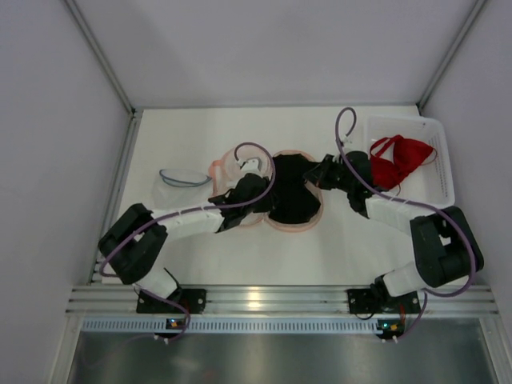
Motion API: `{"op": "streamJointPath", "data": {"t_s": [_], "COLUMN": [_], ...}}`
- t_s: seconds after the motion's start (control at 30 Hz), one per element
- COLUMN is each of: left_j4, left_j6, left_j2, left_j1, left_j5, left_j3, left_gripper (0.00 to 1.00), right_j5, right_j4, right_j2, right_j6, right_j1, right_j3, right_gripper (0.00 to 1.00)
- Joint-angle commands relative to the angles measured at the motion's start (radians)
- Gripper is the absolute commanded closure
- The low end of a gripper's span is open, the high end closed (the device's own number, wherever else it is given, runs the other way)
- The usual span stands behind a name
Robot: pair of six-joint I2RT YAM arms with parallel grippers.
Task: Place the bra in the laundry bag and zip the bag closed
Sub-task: Adjust the bra in the laundry bag.
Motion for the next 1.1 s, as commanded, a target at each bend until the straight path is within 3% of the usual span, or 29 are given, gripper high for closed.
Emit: {"op": "streamJointPath", "data": {"t_s": [0.0, 0.23, 0.57, 0.7, 0.8, 0.9, 0.93, 1.07], "left_j4": [-0.145, -0.152, -0.171, -0.202, -0.202, -0.202, -0.202, -0.204], "left_j6": [-0.008, -0.070, 0.002, 0.008, 0.003, 0.005, 0.000, -0.006], "left_j2": [-0.105, -0.067, -0.033, 0.017, 0.059, 0.094, 0.105, 0.110], "left_j1": [0.000, -0.029, -0.025, -0.022, -0.023, -0.010, -0.005, 0.012], "left_j5": [-0.008, -0.043, -0.109, -0.063, -0.057, -0.040, -0.016, 0.003], "left_j3": [-0.007, -0.014, 0.094, 0.144, 0.169, 0.180, 0.180, 0.168], "left_gripper": [0.62, 0.62, 0.59, 0.54, 0.48, 0.46, 0.46, 0.46], "right_j5": [-0.015, -0.010, 0.027, 0.048, 0.065, 0.063, 0.062, 0.060], "right_j4": [0.078, 0.079, 0.047, 0.024, -0.011, -0.052, -0.065, -0.123], "right_j2": [0.023, 0.088, 0.210, 0.207, 0.192, 0.178, 0.169, 0.096], "right_j6": [0.016, 0.027, -0.050, -0.071, -0.092, -0.108, -0.117, -0.143], "right_j1": [0.007, 0.008, 0.014, 0.028, 0.028, 0.028, 0.028, 0.027], "right_j3": [-0.007, -0.031, -0.035, -0.021, -0.009, 0.005, 0.008, 0.040], "right_gripper": [1.00, 1.00, 1.00, 0.98, 0.84, 0.57, 0.44, 0.32]}}
